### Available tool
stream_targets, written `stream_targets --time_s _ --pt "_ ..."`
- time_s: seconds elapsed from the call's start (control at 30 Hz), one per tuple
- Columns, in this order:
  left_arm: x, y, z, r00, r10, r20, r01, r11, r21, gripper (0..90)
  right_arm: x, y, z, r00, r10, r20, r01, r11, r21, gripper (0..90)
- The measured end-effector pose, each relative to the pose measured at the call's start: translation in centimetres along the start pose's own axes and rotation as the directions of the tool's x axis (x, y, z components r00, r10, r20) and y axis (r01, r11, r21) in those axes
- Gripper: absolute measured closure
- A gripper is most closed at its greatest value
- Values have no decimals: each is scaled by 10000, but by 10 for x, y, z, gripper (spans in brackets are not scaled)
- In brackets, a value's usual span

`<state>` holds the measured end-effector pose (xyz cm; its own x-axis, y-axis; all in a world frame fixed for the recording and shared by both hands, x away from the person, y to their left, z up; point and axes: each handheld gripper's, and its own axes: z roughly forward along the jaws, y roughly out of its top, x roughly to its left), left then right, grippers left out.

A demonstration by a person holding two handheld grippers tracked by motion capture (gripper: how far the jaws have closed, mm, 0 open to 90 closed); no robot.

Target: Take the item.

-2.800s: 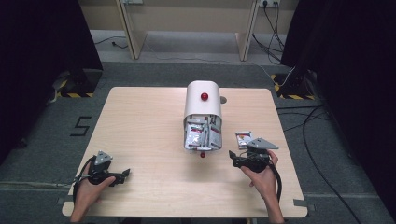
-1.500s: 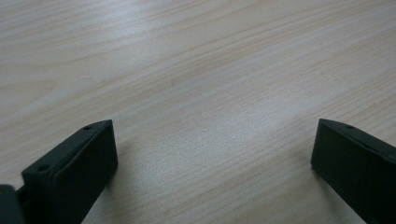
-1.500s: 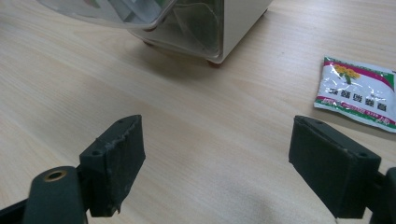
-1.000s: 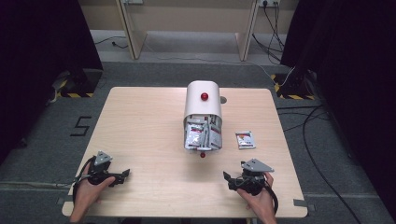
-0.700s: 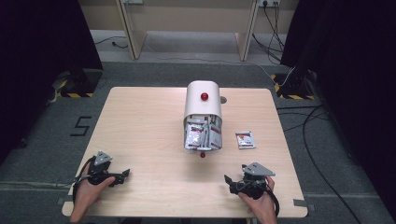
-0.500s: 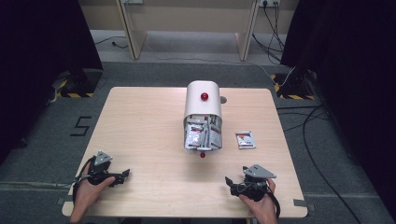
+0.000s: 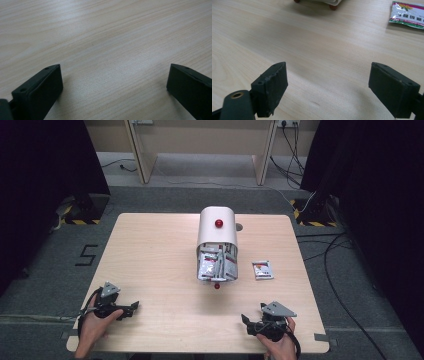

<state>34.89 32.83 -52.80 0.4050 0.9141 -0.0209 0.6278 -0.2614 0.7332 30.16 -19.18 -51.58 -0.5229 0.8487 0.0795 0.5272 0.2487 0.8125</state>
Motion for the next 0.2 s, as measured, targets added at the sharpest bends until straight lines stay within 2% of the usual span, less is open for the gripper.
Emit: stream_targets --time_s 0.2 --pt "0 0 0 10000 5 -2 -5 10000 3 0 1 -4 -4 9999 -74 102 74 10000 8 164"
